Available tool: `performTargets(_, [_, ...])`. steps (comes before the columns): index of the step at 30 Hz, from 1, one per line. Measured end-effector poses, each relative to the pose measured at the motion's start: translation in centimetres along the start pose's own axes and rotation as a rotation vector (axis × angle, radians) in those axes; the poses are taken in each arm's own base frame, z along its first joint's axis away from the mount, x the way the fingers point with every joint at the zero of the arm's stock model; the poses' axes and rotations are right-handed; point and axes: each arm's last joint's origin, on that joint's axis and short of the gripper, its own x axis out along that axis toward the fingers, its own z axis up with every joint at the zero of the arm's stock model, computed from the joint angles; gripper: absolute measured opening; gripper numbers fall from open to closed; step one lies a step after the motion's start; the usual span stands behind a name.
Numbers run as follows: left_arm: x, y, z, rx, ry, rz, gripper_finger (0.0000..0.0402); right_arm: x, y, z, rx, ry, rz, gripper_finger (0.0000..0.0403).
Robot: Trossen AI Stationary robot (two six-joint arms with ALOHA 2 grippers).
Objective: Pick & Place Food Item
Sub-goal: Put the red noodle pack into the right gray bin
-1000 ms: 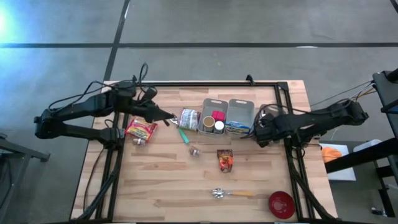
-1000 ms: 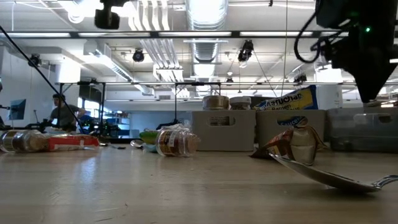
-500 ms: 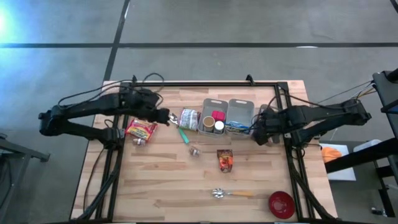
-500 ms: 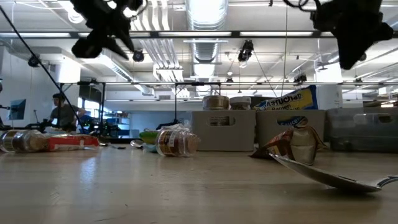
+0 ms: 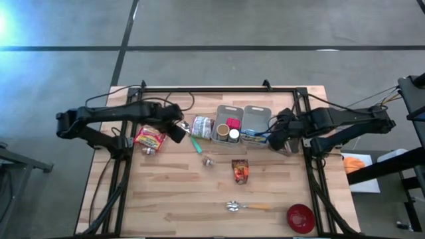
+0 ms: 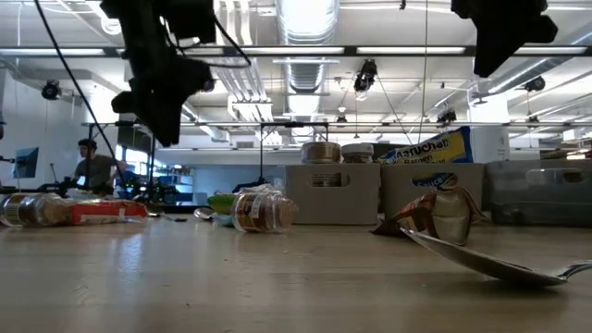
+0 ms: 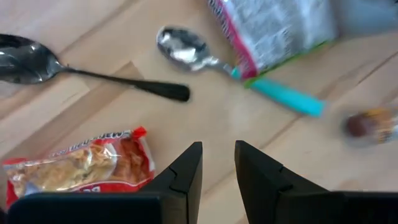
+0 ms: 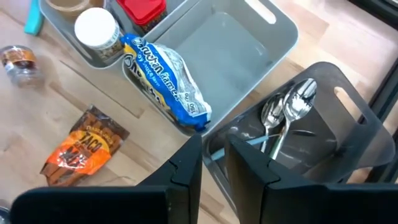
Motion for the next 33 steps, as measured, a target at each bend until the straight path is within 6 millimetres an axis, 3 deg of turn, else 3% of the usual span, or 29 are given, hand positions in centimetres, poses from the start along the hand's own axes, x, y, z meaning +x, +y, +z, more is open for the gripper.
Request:
performTargets(9, [4.2, -0.6, 0.0, 0.093, 0.212, 0.111, 0.0099, 1.2, 0.0, -0.6, 0.005, 0.028, -0.020, 0.0065])
performTargets(18, [5.5, -0.8, 0.1, 0.341, 0.280, 0.081, 0.0105, 2.0, 0.0, -1.0, -0.009, 0.043, -0.025, 0.0065])
performTargets(26, [6.6, -0.7, 0.1, 0.250, 0.330, 0.115, 0.0198, 2.5, 0.1, -1.2, -0.020, 0.044, -0.025, 0.0065])
performTargets(33, [7.7, 0.1, 0.2, 0.216, 0.333, 0.295, 0.0255, 2.5, 0.0, -1.2, -0.020, 0.044, -0.024, 0.0065])
